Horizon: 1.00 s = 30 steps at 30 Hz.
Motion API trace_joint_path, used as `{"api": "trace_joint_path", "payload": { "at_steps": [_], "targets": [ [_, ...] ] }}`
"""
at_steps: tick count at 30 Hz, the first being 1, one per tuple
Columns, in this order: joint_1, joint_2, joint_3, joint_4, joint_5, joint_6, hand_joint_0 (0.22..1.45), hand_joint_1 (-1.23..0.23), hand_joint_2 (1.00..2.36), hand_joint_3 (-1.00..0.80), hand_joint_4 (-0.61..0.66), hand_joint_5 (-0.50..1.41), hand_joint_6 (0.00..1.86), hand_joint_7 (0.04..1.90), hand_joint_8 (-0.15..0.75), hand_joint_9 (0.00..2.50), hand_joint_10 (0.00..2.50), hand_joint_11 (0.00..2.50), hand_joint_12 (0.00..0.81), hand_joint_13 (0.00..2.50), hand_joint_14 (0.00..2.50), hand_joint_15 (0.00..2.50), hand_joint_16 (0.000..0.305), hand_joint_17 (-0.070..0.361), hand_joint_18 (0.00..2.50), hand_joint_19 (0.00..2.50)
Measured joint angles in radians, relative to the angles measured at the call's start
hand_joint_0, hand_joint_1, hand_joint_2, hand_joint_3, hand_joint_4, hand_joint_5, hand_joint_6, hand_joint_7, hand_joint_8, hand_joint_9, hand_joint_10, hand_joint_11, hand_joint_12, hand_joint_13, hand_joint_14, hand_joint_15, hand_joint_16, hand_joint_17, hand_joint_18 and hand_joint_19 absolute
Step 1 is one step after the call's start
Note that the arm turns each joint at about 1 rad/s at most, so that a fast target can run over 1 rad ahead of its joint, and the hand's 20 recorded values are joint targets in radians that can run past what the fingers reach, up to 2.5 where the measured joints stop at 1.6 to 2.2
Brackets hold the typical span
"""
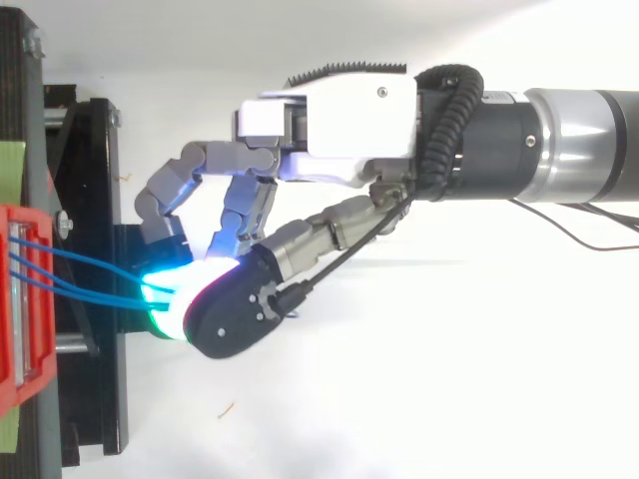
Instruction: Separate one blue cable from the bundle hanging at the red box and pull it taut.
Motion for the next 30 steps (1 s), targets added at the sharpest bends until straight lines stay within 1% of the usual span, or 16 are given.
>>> {"api": "trace_joint_path", "payload": {
  "at_steps": [1,3,5,7,8,9,15,20,21,22,25,30],
  "targets": [
    [0.000,0.000,0.000,0.000,0.000,0.000,0.61,-0.53,1.01,-0.27,0.10,-0.16,0.84,1.12,0.374,1.21,0.02,0.86,0.396,1.27,0.02,0.79,0.047,0.106,1.16,0.80],
    [0.000,0.000,0.000,0.001,0.000,0.000,0.61,-0.54,1.01,-0.20,0.12,-0.16,0.85,1.12,0.400,1.23,0.02,0.84,0.423,1.30,0.02,0.77,0.054,0.121,1.22,0.76],
    [0.000,0.000,0.000,0.002,0.001,0.000,0.60,-0.55,1.01,-0.17,0.13,-0.15,0.85,1.13,0.413,1.24,0.02,0.85,0.435,1.30,0.02,0.76,0.056,0.126,1.25,0.74],
    [0.000,0.000,0.000,0.001,0.001,0.000,0.59,-0.63,1.01,-0.13,0.16,-0.16,0.86,1.10,0.428,1.23,0.02,0.86,0.452,1.32,0.02,0.76,0.060,0.135,1.29,0.72],
    [0.000,0.000,0.000,0.001,0.001,0.000,0.59,-0.64,1.01,-0.13,0.17,-0.16,0.86,1.09,0.428,1.23,0.02,0.86,0.455,1.32,0.02,0.76,0.060,0.135,1.29,0.72],
    [0.000,0.000,0.000,0.001,0.001,0.000,0.59,-0.69,1.01,-0.12,0.17,-0.17,0.87,1.10,0.422,1.23,0.02,0.86,0.446,1.31,0.02,0.77,0.059,0.133,1.28,0.73],
    [0.001,0.000,0.000,0.003,0.001,0.000,0.61,-0.71,1.01,-0.20,0.18,-0.19,0.87,1.07,0.396,1.19,0.02,0.88,0.424,1.27,0.02,0.77,0.055,0.123,1.23,0.74],
    [0.001,0.000,0.000,0.004,0.001,0.000,0.61,-0.72,1.01,-0.23,0.16,-0.19,0.87,1.07,0.371,1.16,0.02,0.89,0.401,1.25,0.02,0.78,0.050,0.114,1.18,0.76],
    [0.001,0.000,0.000,0.004,0.001,0.000,0.61,-0.71,1.01,-0.28,0.15,-0.20,0.86,1.09,0.353,1.15,0.02,0.89,0.383,1.23,0.02,0.79,0.047,0.105,1.14,0.80],
    [0.001,0.000,0.000,0.004,0.001,0.000,0.59,-0.70,1.01,-0.36,0.15,-0.20,0.85,1.07,0.353,1.14,0.02,0.89,0.389,1.22,0.02,0.79,0.047,0.107,1.14,0.79],
    [0.002,0.000,0.000,0.003,0.001,0.000,0.56,-0.65,1.00,-0.48,0.16,-0.19,0.84,1.04,0.362,1.15,0.02,0.89,0.393,1.23,0.02,0.78,0.048,0.107,1.14,0.79],
    [0.004,0.000,0.000,0.000,0.001,-0.005,0.55,-0.63,1.00,-0.50,0.16,-0.18,0.83,1.07,0.370,1.17,0.02,0.88,0.398,1.23,0.02,0.78,0.048,0.108,1.14,0.78]
  ]
}}
